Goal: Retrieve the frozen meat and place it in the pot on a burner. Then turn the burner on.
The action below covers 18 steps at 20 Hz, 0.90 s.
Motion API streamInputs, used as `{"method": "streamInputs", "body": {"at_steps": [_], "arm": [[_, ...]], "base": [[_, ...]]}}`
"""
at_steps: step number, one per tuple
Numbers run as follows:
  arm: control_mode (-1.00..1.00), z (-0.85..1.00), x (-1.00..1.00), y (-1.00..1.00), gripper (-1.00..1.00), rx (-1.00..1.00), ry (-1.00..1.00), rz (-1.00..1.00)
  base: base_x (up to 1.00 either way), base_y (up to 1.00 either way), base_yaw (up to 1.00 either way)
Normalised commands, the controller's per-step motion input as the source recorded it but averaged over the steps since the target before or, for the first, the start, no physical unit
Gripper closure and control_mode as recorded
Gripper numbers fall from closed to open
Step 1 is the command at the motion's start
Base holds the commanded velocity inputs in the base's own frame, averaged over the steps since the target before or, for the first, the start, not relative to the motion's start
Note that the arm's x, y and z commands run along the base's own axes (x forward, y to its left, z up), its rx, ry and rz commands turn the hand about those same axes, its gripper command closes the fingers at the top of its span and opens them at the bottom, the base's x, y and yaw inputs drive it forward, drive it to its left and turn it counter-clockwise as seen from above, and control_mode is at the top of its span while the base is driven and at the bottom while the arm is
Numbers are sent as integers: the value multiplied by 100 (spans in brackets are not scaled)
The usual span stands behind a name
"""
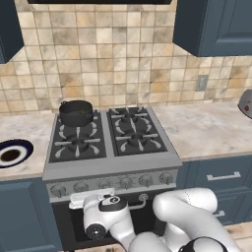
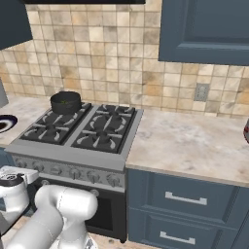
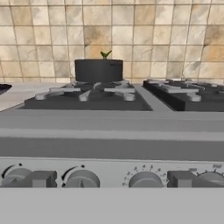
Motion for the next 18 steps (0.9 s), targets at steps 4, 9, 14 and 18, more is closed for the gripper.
{"method": "streamInputs", "body": {"at_steps": [4, 9, 14, 18], "arm": [[-100, -9, 0, 48, -100, 0, 0, -2], [-100, -11, 0, 35, -100, 0, 0, -1], [-100, -7, -5, 13, -100, 2, 0, 0], [-100, -19, -7, 7, -100, 5, 0, 0]], "base": [[0, 0, 0], [0, 0, 0], [0, 0, 0], [0, 0, 0]]}}
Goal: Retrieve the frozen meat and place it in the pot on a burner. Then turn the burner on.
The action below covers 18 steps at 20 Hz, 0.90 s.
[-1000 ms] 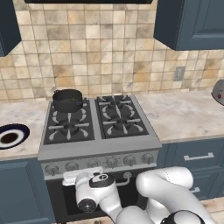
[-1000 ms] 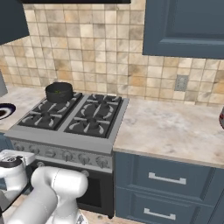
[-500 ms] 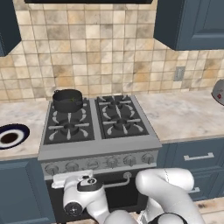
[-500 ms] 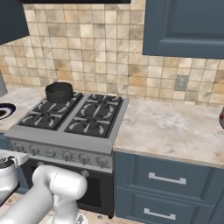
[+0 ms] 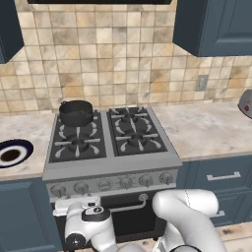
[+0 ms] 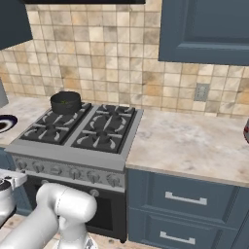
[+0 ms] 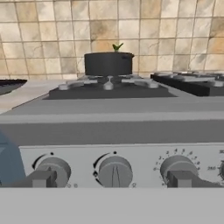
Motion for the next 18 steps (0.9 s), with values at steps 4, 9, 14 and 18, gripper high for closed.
{"method": "streamInputs", "body": {"at_steps": [4, 9, 14, 18], "arm": [[-100, -40, 0, -5, -100, 13, 0, 0], [-100, -29, 0, -5, -100, 5, 0, 0], [-100, -2, 0, 0, -100, -1, 0, 0], [-100, -23, 15, 0, -100, -6, 0, 0]], "base": [[0, 0, 0], [0, 0, 0], [0, 0, 0], [0, 0, 0]]}}
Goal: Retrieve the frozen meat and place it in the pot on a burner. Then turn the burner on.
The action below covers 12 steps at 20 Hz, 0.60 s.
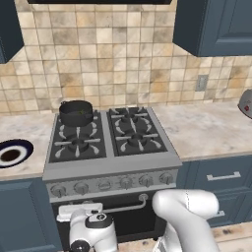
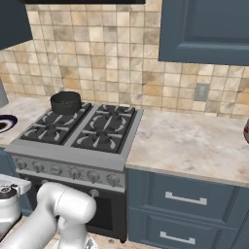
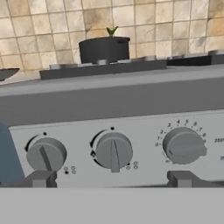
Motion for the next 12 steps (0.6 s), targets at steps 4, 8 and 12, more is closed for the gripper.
{"method": "streamInputs", "body": {"at_steps": [4, 8, 12], "arm": [[-100, -27, 18, 0, -100, -1, 0, 0], [-100, 0, 25, 0, -100, 0, 0, 0], [-100, -1, 36, -2, -100, -1, 0, 2]], "base": [[0, 0, 0], [0, 0, 0], [0, 0, 0]]}}
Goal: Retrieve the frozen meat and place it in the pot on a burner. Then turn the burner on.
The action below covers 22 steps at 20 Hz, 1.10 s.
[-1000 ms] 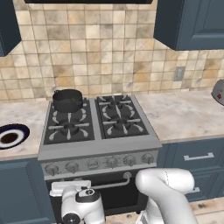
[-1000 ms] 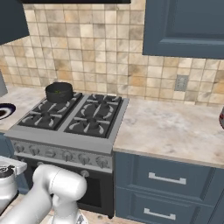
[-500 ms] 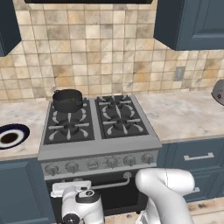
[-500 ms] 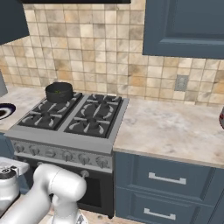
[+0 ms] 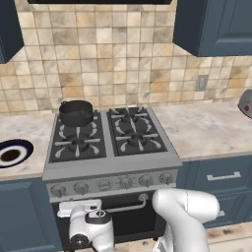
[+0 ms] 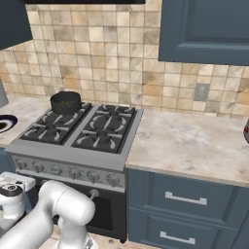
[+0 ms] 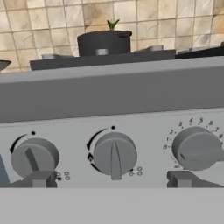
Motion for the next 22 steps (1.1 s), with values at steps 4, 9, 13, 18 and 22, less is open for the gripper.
{"method": "streamInputs", "body": {"at_steps": [4, 9, 13, 18, 22], "arm": [[-100, -16, 18, 0, -100, -3, -8, 3], [-100, -18, 1, 0, -100, -2, -12, 1], [-100, -9, 2, 0, -100, 0, -8, 0], [-100, -12, 4, 2, -100, 0, 0, 0], [-100, -6, 5, 0, -100, 0, 0, 0]], "base": [[0, 0, 0], [0, 0, 0], [0, 0, 0], [0, 0, 0], [0, 0, 0]]}}
